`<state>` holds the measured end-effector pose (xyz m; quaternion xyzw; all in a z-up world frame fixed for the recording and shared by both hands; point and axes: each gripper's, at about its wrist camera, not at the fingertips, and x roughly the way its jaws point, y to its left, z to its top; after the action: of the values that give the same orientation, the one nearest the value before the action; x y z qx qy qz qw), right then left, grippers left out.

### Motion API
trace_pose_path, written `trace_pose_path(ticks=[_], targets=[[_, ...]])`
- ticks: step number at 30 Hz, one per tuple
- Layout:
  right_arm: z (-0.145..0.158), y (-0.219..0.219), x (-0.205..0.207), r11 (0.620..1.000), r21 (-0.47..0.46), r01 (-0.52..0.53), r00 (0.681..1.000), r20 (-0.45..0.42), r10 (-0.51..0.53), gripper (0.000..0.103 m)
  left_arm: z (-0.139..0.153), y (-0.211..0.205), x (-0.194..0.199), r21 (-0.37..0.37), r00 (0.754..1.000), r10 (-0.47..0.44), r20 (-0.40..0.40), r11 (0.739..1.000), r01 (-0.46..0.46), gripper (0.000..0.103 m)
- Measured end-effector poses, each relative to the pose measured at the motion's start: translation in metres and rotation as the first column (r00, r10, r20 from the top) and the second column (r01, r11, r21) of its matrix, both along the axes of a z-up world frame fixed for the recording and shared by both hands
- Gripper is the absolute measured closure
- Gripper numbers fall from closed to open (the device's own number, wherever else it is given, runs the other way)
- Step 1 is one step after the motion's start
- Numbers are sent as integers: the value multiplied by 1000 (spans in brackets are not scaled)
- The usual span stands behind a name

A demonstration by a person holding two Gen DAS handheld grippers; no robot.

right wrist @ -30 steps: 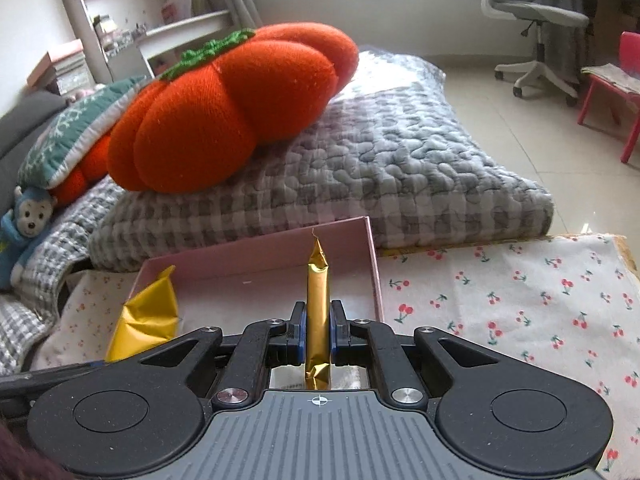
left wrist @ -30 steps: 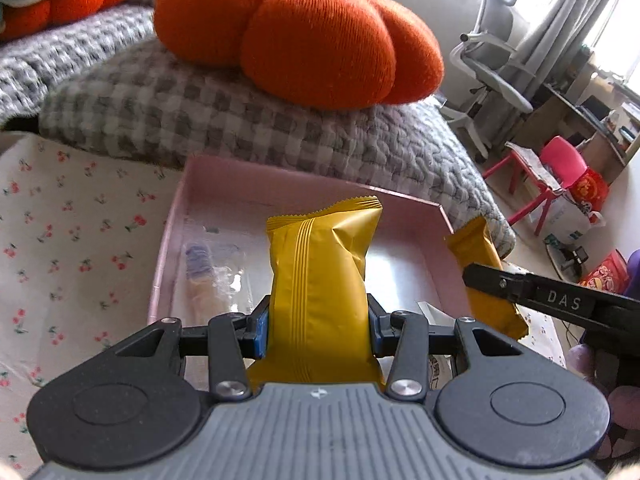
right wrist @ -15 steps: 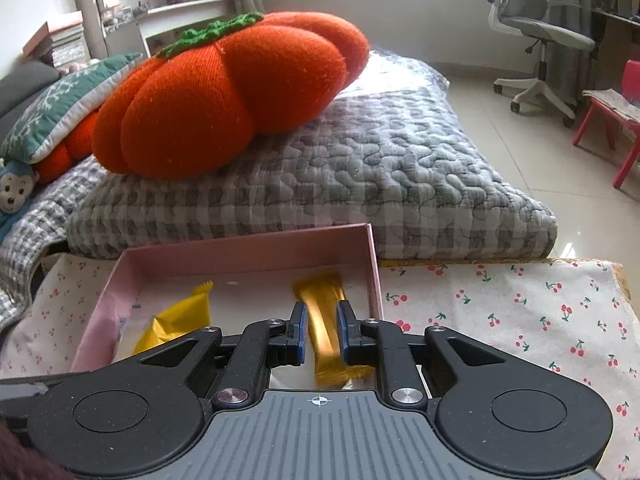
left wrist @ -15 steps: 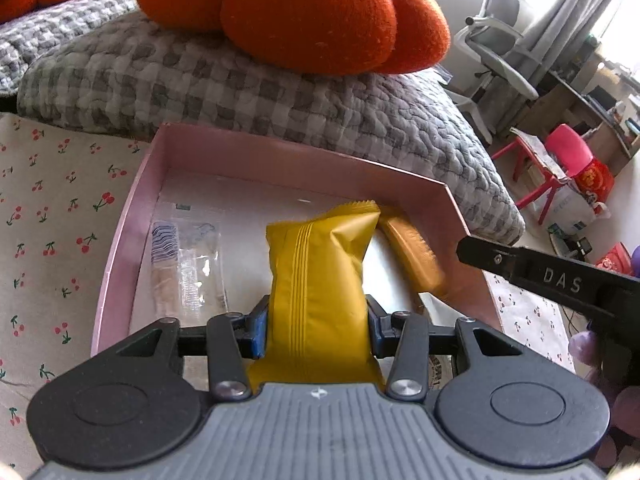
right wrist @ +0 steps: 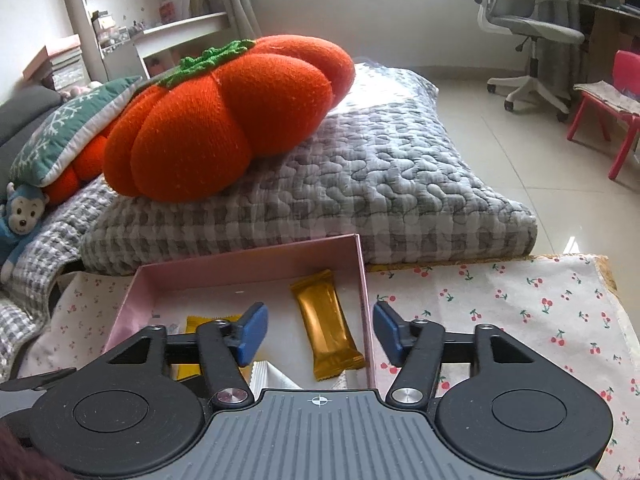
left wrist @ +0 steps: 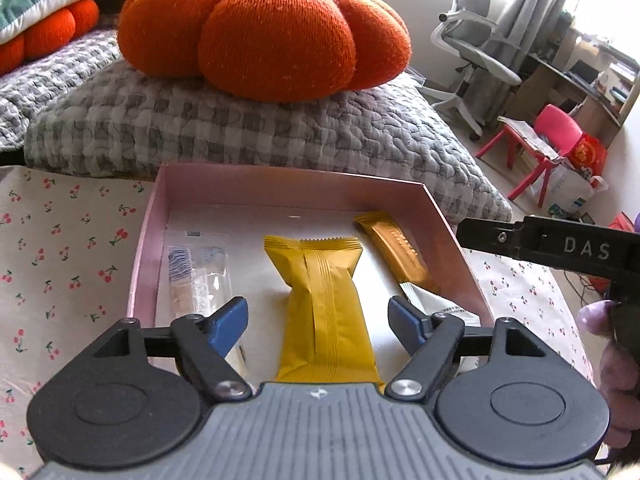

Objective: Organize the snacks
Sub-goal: 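Withdraw both tools from the box toward the remaining snacks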

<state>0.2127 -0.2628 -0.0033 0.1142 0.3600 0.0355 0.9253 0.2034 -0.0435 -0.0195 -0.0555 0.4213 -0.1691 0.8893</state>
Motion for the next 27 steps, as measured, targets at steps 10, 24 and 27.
trace_pose_path(ticks=[10, 24, 27], targets=[[18, -3, -30, 1000, 2, -11, 1000, 21, 11, 17, 14, 9, -21, 48, 999, -10, 38, 999, 8, 9], [21, 2, -88, 998, -38, -43, 999, 31, 44, 7, 21, 15, -64, 139, 996, -34, 84, 990, 22, 1], [21, 2, -101, 997, -59, -45, 998, 35, 47, 7, 20, 16, -74, 154, 995, -41, 90, 988, 26, 1]])
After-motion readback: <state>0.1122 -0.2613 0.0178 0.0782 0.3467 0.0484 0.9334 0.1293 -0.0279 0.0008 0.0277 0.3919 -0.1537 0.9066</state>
